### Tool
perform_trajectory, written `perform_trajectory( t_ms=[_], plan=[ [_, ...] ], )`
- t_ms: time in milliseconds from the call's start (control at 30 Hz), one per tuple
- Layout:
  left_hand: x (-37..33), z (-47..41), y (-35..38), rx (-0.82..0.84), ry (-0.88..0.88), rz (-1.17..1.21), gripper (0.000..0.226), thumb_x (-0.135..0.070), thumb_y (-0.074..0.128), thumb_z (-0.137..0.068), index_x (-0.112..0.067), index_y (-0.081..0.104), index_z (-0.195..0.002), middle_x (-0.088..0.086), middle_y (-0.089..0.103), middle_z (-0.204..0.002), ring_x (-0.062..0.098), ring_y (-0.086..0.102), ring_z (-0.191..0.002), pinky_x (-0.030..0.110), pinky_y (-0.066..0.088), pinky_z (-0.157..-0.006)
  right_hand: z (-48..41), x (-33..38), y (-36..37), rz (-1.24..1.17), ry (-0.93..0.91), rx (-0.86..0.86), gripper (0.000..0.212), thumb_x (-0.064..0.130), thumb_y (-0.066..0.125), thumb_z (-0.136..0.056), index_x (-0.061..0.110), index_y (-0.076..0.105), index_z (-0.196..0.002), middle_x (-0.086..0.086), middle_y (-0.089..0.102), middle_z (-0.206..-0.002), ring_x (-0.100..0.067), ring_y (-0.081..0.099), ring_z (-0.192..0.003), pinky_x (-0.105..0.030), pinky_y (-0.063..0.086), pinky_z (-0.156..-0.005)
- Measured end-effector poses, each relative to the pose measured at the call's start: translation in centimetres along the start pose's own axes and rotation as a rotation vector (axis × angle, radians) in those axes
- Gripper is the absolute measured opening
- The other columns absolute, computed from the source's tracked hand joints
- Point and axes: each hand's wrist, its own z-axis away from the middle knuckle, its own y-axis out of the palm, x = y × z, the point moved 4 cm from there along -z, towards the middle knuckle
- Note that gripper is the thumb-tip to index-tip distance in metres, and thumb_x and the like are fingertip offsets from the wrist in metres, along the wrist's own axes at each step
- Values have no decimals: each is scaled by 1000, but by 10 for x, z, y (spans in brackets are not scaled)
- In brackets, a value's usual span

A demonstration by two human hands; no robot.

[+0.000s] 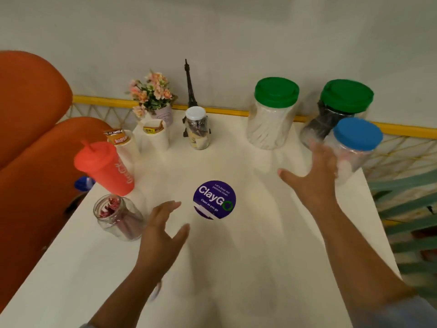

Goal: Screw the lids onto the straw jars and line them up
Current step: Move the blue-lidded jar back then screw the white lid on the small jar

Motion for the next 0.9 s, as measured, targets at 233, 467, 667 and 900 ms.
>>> perform_trajectory(
  t_ms=[233,467,667,900],
  plan=[
    [28,-21,-84,-263,15,-152,42,-6,73,-73,-9,61,-113,13,47,-136,34,39,-126,35,33,-97,131,36,106,24,-76,401,87,36,76,-67,29,31,-141,3,22,-147,-19,23,-134,-15,6,-96],
    [72,-38,-92,-27,-127,108,82,-8,77,-72,-15,34,-140,-4,46,-121,12,47,-107,28,38,-89,214,53,179,214,-174,726,79,43,64,-77,33,23,-143,6,17,-150,-20,20,-137,-28,18,-112],
    [97,-40,-86,9,-249,343,62,-2,77,-68,-16,50,-123,-3,60,-100,21,57,-98,32,44,-83,245,63,221,365,-291,875,73,33,61,-79,25,25,-143,-2,21,-150,-29,23,-136,-33,22,-111],
    [98,-35,-83,97,-219,404,56,-1,78,-67,-24,54,-112,-7,63,-98,10,59,-90,25,45,-75,257,71,235,451,-420,806,55,23,51,-85,14,35,-137,-5,37,-142,-28,36,-130,-35,28,-108]
  ],
)
